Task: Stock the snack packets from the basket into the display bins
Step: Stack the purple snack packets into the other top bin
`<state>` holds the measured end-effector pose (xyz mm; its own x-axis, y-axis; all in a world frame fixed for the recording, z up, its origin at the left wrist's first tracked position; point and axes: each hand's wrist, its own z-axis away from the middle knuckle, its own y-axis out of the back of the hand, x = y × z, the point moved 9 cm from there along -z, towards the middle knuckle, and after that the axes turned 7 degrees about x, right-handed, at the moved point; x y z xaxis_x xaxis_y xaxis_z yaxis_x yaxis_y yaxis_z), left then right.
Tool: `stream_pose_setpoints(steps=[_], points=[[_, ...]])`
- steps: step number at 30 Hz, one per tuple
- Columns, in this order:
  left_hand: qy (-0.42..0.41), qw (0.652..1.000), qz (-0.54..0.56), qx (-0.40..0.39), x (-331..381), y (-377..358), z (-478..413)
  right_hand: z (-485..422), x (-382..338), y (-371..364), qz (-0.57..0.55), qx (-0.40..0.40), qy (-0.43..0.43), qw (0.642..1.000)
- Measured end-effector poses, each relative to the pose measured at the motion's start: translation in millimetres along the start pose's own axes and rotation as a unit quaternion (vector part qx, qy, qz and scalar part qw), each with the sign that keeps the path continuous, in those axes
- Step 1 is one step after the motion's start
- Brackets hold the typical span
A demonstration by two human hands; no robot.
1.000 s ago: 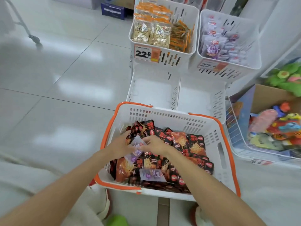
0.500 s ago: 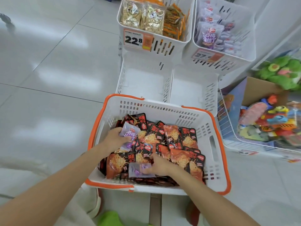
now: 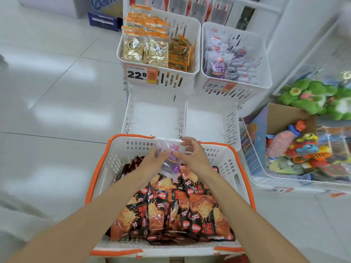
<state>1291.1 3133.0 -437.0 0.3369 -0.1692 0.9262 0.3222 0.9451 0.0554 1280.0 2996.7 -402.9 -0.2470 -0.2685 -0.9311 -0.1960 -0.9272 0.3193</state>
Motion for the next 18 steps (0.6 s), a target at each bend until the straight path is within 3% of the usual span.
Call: stream_pose_setpoints(steps=[4,10,13,15,18], points=[[-0.057,0.997,0.044,-0.013,86.5,-32.0,-22.6,-27.7,-31.5,30.2,0.0,0.015,-0.019,1.0],[-0.194,0.98,0.037,0.024,220.9,-70.1,-56.7,-84.5,-99.2,104.5,-0.204,0.02,0.026,0.979],[-0.256,0.966,-0.033,0.005,268.9,-93.2,-85.6,-110.1,-129.9,149.2,-0.214,0.035,0.062,0.974],[-0.33,0.934,-0.134,0.039,300.1,-101.5,-105.4,-128.0,-141.4,185.9,-0.203,0.093,0.077,0.972],[-0.412,0.845,-0.314,0.135,332.0,-102.5,-134.7,-162.2,-150.5,238.8,-0.171,0.178,0.094,0.964]])
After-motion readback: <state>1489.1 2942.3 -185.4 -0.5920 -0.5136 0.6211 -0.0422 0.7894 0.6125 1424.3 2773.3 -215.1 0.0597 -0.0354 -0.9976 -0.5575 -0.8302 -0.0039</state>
